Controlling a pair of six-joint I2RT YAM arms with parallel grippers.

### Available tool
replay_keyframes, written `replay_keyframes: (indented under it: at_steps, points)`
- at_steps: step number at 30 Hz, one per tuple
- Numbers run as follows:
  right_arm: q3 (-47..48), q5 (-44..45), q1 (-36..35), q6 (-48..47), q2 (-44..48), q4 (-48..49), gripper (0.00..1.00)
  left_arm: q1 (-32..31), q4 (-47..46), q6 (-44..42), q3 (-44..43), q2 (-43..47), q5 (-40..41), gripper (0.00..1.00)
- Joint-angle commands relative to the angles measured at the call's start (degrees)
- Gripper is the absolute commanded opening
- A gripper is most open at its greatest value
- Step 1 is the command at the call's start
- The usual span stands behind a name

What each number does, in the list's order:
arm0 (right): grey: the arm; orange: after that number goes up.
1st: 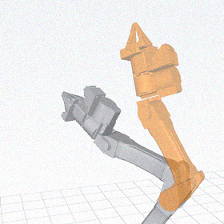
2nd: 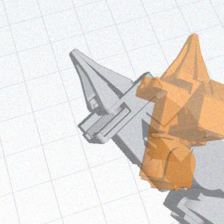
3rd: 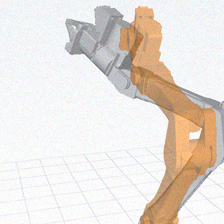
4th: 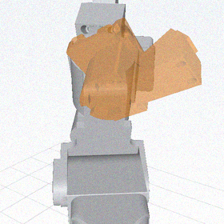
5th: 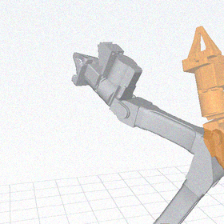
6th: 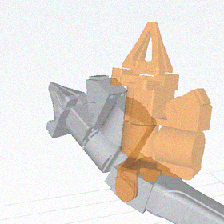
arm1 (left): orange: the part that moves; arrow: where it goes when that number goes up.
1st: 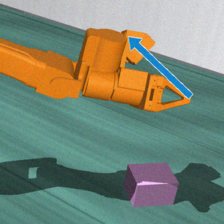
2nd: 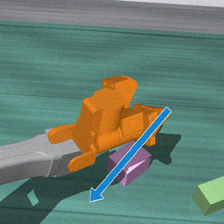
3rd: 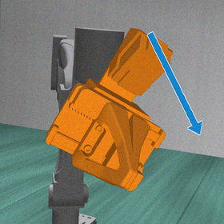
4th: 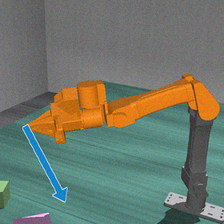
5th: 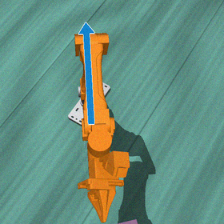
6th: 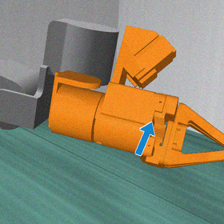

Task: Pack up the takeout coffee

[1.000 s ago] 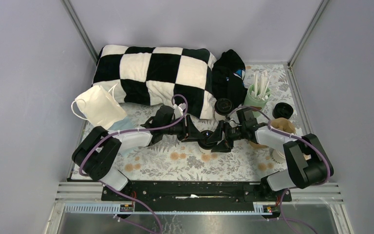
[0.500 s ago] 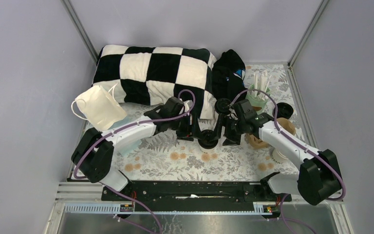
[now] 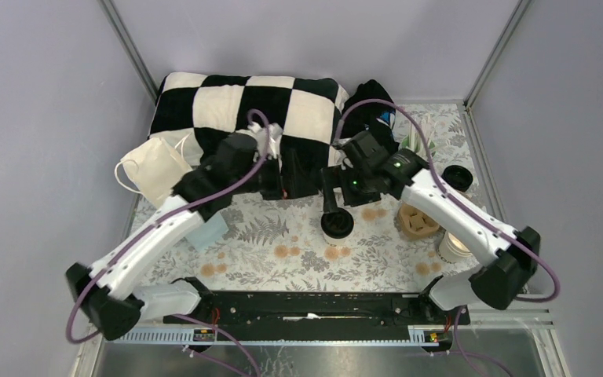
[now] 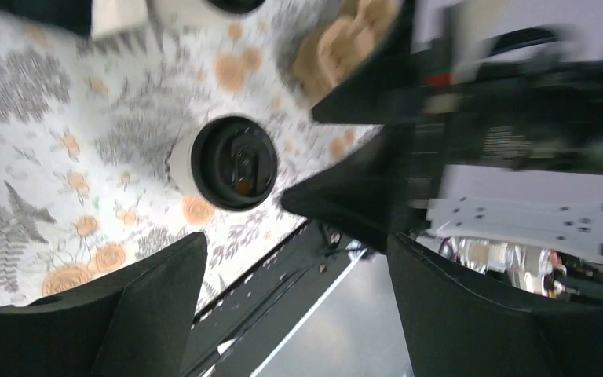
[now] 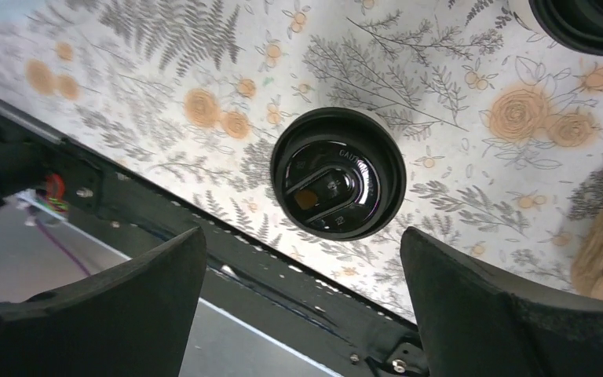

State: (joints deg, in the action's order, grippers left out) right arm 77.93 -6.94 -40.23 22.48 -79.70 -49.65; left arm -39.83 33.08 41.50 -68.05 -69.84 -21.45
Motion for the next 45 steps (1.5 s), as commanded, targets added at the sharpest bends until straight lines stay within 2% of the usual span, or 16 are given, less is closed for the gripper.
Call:
replay_keyframes:
  at_steps: [1, 6, 9, 13, 17, 22, 25, 28, 34, 39, 41, 45]
  points:
    - [4.49, 8.27, -3.76, -5.18, -6.34, -7.56, 1.0, 0.74, 1.5, -0.85, -4.05, 6.53, 6.53, 0.9]
    - [7.63, 12.88, -6.63, -6.79, -11.13, -10.1, 1.0, 0.91, 4.82, -2.07, -7.86, 9.97, 11.79, 0.95]
    - [8.64, 12.87, -7.97, -6.98, -12.56, -9.87, 0.99, 0.94, 8.99, -1.93, -11.13, 10.74, 17.83, 0.97]
    - [9.59, 13.46, -9.07, -6.56, -14.82, -10.65, 0.93, 0.9, 18.59, -1.98, -19.46, 10.0, 29.8, 0.99]
    - [8.51, 13.17, -9.94, -6.25, -15.96, -9.79, 0.88, 0.94, 22.39, -3.79, -23.81, 9.73, 35.15, 0.99]
    - [8.03, 15.54, -10.3, -6.21, -17.03, -9.97, 0.84, 0.91, 23.92, -4.2, -26.01, 9.47, 37.07, 0.99]
    - [8.37, 17.6, -10.34, -6.22, -17.72, -10.25, 0.76, 0.9, 23.95, -3.96, -26.36, 9.77, 37.64, 0.99]
    - [8.12, 18.06, -10.4, -6.46, -18.56, -10.19, 0.74, 0.94, 24.21, -4.25, -26.83, 9.64, 37.97, 0.99]
    - [6.93, 18.06, -10.44, -6.07, -18.72, -9.29, 0.8, 0.9, 24.66, -5.0, -28.01, 9.3, 38.25, 0.99]
    - [5.93, 17.77, -10.46, -5.73, -18.7, -8.71, 0.8, 0.9, 24.75, -4.93, -28.46, 9.3, 37.98, 0.99]
    - [6.11, 17.83, -10.48, -5.7, -18.63, -8.76, 0.86, 0.91, 24.78, -5.02, -28.45, 9.3, 38.0, 0.99]
    - [7.93, 18.58, -10.66, -5.63, -17.51, -9.65, 0.87, 0.94, 24.86, -5.2, -28.05, 9.39, 37.88, 0.99]
